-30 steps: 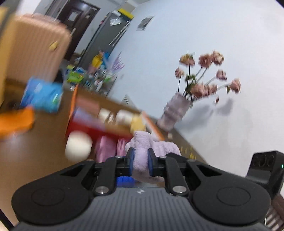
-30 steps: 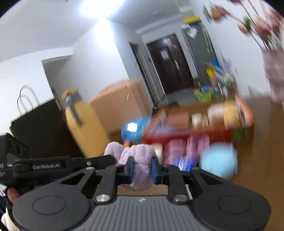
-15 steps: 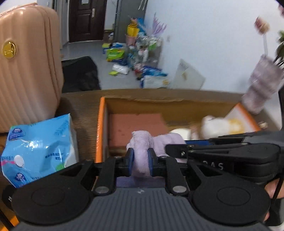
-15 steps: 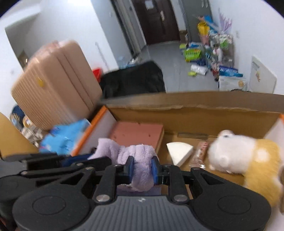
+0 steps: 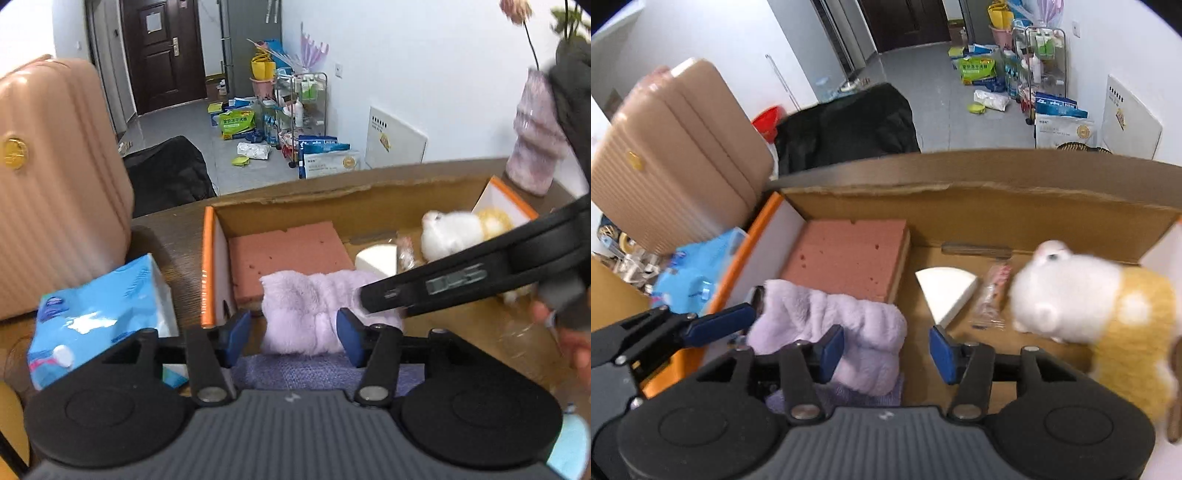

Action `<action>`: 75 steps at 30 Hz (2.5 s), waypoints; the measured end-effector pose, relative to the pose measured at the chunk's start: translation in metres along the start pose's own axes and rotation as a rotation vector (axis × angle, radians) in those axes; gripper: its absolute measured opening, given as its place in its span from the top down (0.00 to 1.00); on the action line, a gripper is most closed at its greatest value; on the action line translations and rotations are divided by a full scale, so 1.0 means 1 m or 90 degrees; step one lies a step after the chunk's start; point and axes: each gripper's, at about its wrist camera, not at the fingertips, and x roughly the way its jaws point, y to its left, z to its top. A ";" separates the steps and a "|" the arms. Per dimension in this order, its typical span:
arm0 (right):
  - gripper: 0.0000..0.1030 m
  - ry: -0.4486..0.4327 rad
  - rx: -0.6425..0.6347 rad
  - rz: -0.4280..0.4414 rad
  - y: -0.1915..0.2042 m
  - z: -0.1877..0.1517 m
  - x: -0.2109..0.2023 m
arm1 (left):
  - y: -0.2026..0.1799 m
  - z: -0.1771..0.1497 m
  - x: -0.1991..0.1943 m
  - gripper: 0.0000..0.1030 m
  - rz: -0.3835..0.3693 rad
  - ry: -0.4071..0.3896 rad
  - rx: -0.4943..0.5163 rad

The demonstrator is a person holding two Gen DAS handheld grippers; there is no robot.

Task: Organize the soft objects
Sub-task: 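Withdraw both grippers from the box back over the table, then close both grippers on the pink satin bow scrunchie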

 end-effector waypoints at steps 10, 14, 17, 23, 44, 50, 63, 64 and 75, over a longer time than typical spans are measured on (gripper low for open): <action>0.35 -0.100 -0.030 -0.139 -0.035 -0.052 -0.174 | 0.002 -0.002 -0.131 0.26 0.022 -0.084 -0.006; 0.35 -0.137 -0.006 -0.151 -0.046 -0.087 -0.218 | -0.006 -0.018 -0.169 0.25 0.027 -0.108 -0.026; 0.35 -0.190 -0.018 -0.144 -0.041 -0.123 -0.245 | -0.017 -0.042 -0.197 0.22 0.043 -0.151 -0.031; 0.32 -0.327 -0.083 -0.119 -0.010 -0.238 -0.287 | -0.057 -0.145 -0.266 0.09 0.067 -0.281 -0.017; 0.23 -0.312 -0.049 -0.078 0.030 -0.516 -0.295 | -0.103 -0.361 -0.354 0.00 0.097 -0.253 -0.101; 0.23 -0.338 -0.022 -0.054 0.015 -0.484 -0.295 | -0.092 -0.335 -0.333 0.00 0.067 -0.255 -0.106; 0.41 -0.309 -0.071 -0.022 -0.013 -0.262 -0.183 | -0.066 -0.171 -0.152 0.27 -0.057 -0.176 -0.066; 0.44 -0.295 -0.067 -0.011 -0.016 -0.247 -0.167 | -0.066 -0.166 -0.138 0.28 -0.063 -0.162 -0.069; 0.79 -0.234 -0.084 0.018 -0.019 -0.201 -0.064 | -0.061 -0.151 -0.068 0.56 -0.120 -0.134 -0.057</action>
